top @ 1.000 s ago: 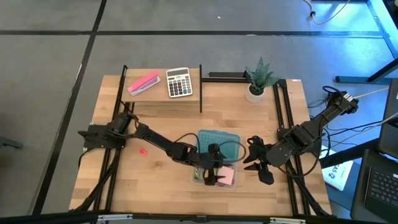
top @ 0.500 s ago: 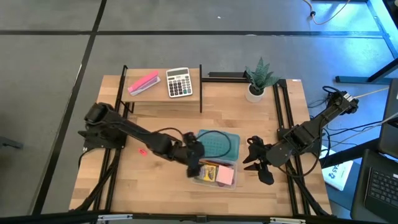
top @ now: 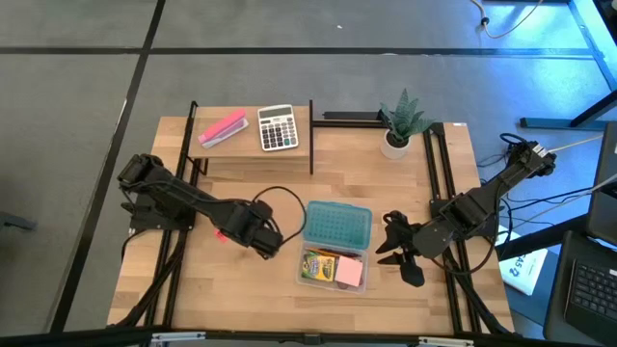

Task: Pack school essentials
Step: Put the pink eraser into the blue supply box

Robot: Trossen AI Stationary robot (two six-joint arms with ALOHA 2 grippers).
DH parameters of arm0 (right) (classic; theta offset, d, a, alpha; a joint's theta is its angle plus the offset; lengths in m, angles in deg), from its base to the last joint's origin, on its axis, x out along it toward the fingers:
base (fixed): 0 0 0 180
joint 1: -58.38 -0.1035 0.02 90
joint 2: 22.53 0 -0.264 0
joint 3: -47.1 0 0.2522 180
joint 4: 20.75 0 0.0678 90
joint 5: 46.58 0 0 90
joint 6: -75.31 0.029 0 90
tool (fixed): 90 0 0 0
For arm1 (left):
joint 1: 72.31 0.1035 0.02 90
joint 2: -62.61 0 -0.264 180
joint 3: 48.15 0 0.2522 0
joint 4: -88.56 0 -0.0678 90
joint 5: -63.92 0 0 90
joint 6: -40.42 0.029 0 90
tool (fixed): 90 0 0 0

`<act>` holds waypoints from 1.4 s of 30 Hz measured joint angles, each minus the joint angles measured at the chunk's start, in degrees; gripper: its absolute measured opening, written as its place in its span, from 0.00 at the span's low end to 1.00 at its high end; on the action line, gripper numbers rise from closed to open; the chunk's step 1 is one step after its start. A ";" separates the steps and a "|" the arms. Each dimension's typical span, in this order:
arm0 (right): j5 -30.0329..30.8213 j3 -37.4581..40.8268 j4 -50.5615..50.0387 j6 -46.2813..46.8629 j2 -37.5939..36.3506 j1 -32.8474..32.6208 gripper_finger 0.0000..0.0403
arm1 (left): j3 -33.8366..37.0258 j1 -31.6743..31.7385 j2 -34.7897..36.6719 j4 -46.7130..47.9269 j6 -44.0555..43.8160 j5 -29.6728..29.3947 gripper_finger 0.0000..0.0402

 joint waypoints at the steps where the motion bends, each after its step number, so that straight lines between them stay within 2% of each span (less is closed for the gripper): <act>1: 0.02 0.00 0.03 0.00 0.00 0.01 0.32 | 0.32 0.00 0.04 0.83 -1.78 0.72 0.98; 6: 0.02 0.00 0.09 0.00 0.00 -0.01 0.32 | 3.35 0.02 -0.02 3.34 -9.49 6.33 0.98; 9: 0.01 0.00 0.08 0.00 0.00 -0.01 0.32 | 5.64 0.00 -0.04 2.02 -8.81 8.51 0.98; 14: 0.01 0.00 0.08 -1.35 0.00 0.00 0.32 | 8.64 0.97 -0.04 1.94 0.52 9.69 0.98; 18: 0.01 0.00 0.10 -4.95 0.00 -0.01 0.32 | 11.03 2.41 -0.04 1.80 15.71 11.28 0.98; 24: 0.02 0.00 0.14 -4.54 0.00 0.02 0.32 | 14.39 5.55 -0.04 1.56 36.37 19.11 0.98; 27: 0.02 0.00 0.14 -4.52 0.00 -0.01 0.32 | 16.80 7.30 -0.04 1.57 40.95 20.91 0.98; 32: 0.02 0.00 0.14 -4.50 0.00 0.01 0.32 | 20.53 8.70 -0.04 1.38 46.99 20.15 0.98; 35: 0.02 0.00 0.14 -4.37 0.00 -0.01 0.32 | 22.29 8.71 -0.07 1.08 47.05 18.23 0.98; 42: 0.04 0.00 0.52 -4.42 0.00 -0.01 0.32 | 26.57 8.15 -0.07 -3.29 47.28 18.06 0.98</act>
